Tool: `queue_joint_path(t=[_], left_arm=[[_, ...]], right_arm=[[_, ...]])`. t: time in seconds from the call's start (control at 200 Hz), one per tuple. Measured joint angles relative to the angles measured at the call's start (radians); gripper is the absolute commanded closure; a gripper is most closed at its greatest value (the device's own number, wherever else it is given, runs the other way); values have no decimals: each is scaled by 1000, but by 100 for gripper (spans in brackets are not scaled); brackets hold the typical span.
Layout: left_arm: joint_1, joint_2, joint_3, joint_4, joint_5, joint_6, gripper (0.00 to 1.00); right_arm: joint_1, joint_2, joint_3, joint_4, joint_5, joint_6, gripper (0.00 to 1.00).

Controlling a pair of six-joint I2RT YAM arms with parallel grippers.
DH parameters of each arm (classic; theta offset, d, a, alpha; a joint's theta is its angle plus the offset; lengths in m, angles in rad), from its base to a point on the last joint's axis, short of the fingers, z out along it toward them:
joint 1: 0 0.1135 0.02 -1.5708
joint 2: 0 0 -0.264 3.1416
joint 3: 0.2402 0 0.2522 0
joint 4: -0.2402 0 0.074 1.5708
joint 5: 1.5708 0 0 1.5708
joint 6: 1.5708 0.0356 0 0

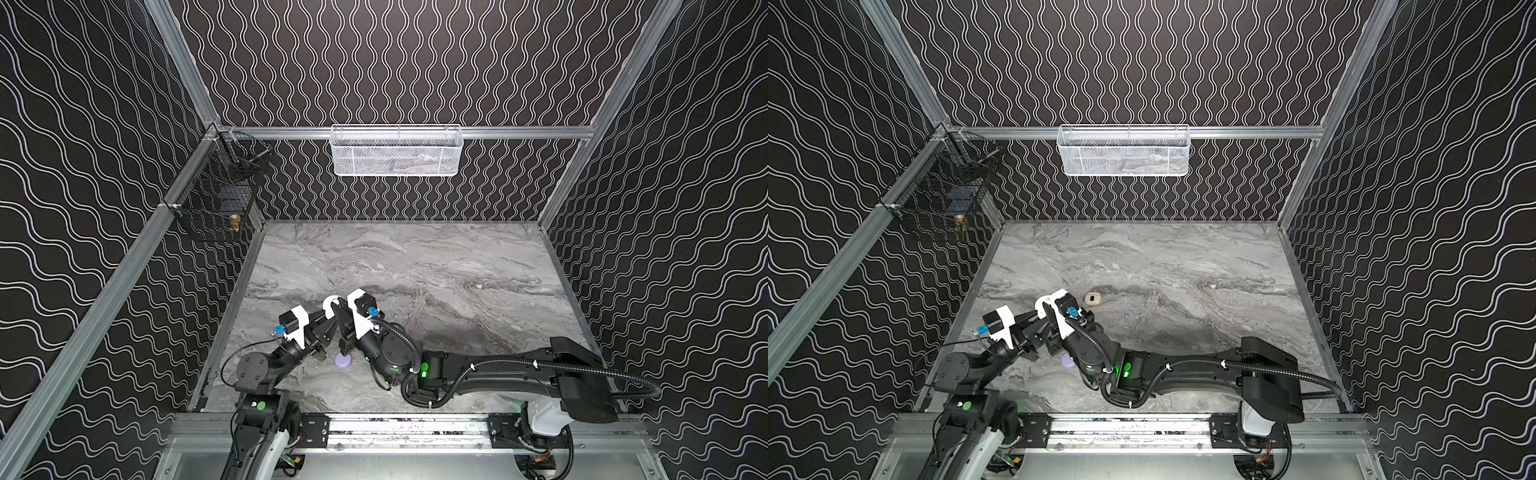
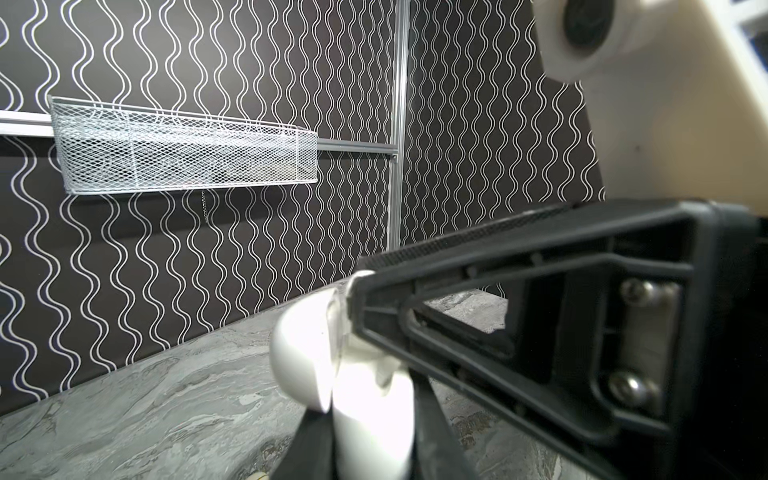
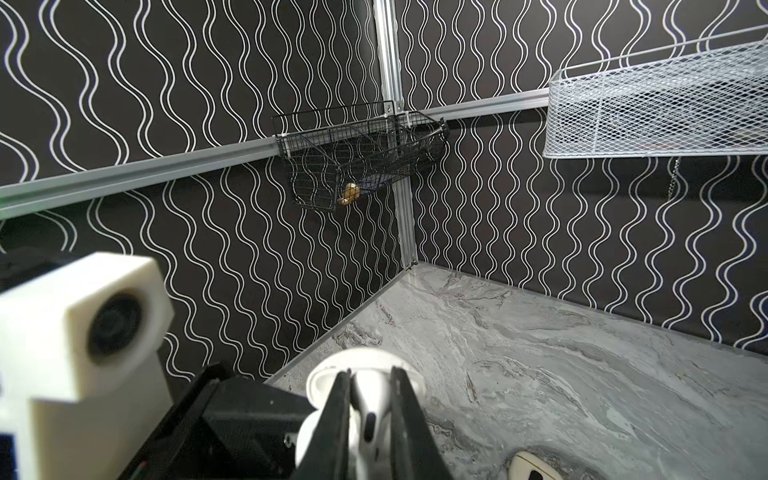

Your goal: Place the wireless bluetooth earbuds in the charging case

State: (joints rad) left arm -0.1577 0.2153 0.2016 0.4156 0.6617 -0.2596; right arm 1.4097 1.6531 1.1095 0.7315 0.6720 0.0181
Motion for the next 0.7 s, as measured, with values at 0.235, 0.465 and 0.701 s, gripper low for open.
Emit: queue_joint_path(t=[0.235,0.465,0.701], left_arm=[[0,-5,0,-12,2,0,100],[0,-2,0,25,14,0,100],[0,56,31,0,-36,6,100]], right_arm=[[-1,-3,-10,6,0,0,93],[-1,-60,-20,-45,-1,13,93],[-4,-254,-106,-220,47,151,91]])
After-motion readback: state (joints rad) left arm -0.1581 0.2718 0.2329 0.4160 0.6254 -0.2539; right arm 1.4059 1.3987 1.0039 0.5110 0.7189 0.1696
